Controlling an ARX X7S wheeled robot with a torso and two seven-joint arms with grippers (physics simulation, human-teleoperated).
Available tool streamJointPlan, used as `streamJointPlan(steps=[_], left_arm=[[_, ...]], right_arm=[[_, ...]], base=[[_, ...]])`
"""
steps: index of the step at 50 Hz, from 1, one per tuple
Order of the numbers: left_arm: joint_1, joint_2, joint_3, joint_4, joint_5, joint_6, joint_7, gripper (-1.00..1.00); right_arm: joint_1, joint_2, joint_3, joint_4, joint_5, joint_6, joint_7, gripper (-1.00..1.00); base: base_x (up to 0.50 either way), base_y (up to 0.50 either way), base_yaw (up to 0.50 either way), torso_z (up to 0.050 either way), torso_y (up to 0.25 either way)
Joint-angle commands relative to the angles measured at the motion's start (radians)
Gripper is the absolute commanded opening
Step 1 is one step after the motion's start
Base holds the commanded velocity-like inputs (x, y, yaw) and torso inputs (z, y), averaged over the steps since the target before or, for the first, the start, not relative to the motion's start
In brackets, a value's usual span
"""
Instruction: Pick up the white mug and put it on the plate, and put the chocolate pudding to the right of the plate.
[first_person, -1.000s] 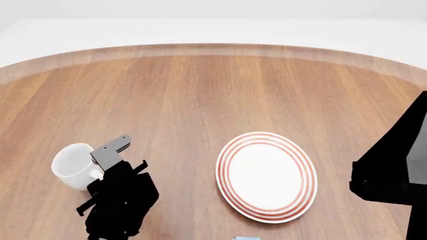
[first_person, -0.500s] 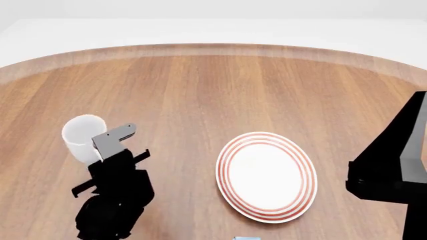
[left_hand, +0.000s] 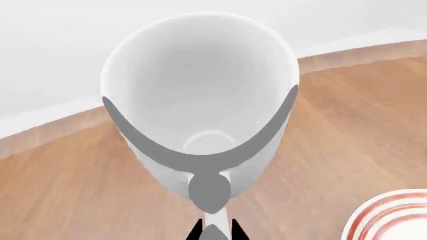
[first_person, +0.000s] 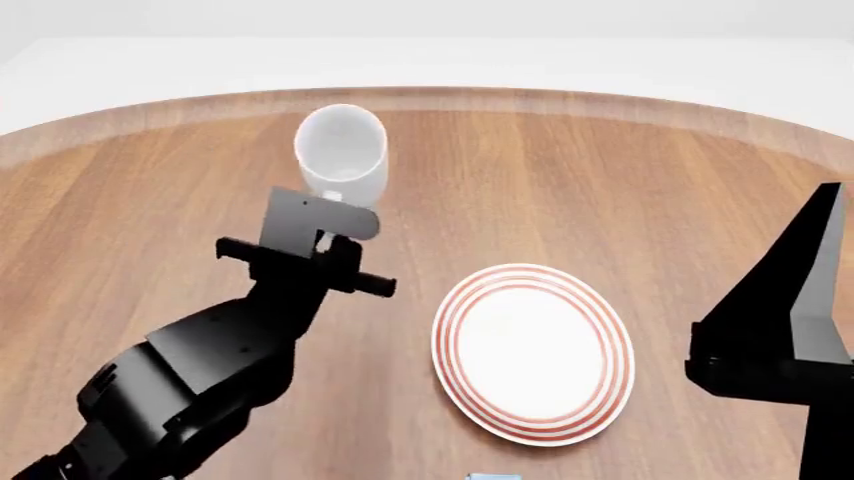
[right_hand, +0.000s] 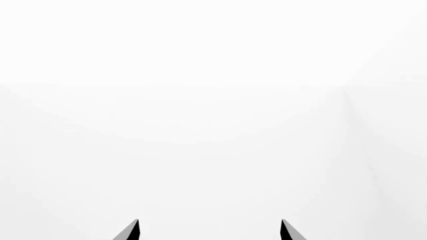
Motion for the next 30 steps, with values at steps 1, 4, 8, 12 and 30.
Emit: streamJointPlan(steps=[1,4,8,12,30], left_arm=[[-0.157,-0.015,0.068,0.004,-0.052,-0.103,0.301,-1.0],[-0.209,-0.001,0.074,-0.034,-0.095,-0.127,0.393,-1.0],[-0.271,0.022,0.082,-0.068,-0.143,-0.162,0.483,-1.0],[-0.319,0.038,0.084,-0.063,-0.198,-0.214,0.531,-1.0],[-0.396,0.21,0.161,-0.291,-0.261,-0.307,0.674,-1.0]], right_arm=[[0.005,-0.013,0.025,-0.007,-0.012,0.008,-0.018,1.0],[0.006,-0.011,0.025,-0.008,-0.011,0.01,-0.016,1.0],[0.005,-0.01,0.026,-0.01,-0.01,0.011,-0.014,1.0],[0.003,-0.008,0.028,-0.008,-0.007,0.008,-0.012,1.0],[0.01,-0.002,0.031,0.008,0.003,0.003,-0.007,1.0]], base=[[0.0,0.0,0.0,0.0,0.0],[0.0,0.0,0.0,0.0,0.0],[0.0,0.0,0.0,0.0,0.0],[0.0,0.0,0.0,0.0,0.0],[0.0,0.0,0.0,0.0,0.0]])
